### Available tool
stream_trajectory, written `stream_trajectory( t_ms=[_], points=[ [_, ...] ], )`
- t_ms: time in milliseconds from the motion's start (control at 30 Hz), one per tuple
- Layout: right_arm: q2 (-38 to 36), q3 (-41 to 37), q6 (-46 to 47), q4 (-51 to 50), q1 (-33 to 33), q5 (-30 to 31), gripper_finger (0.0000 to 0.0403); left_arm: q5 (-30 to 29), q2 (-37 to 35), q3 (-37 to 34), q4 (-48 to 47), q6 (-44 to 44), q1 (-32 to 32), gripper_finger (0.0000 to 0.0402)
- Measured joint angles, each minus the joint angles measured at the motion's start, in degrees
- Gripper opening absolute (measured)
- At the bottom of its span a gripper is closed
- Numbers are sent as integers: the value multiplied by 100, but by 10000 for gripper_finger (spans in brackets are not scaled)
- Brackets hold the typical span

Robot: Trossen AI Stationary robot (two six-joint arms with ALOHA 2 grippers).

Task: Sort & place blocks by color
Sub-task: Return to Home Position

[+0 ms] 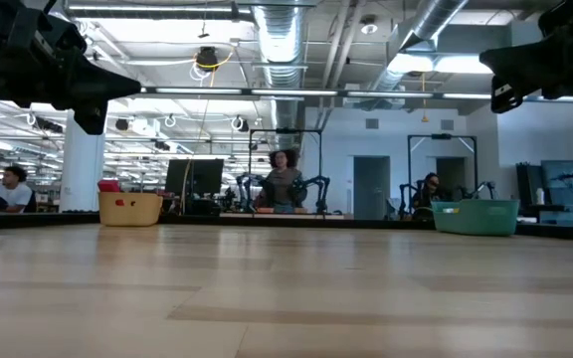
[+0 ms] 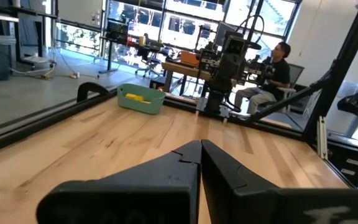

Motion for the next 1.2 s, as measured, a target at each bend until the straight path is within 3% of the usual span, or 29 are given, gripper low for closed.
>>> stream_trajectory(
  t_ms=[1200],
  points=[
    [2, 0, -2, -473, 0, -2, 7, 4, 0, -2, 0, 0, 1, 0]
  ],
)
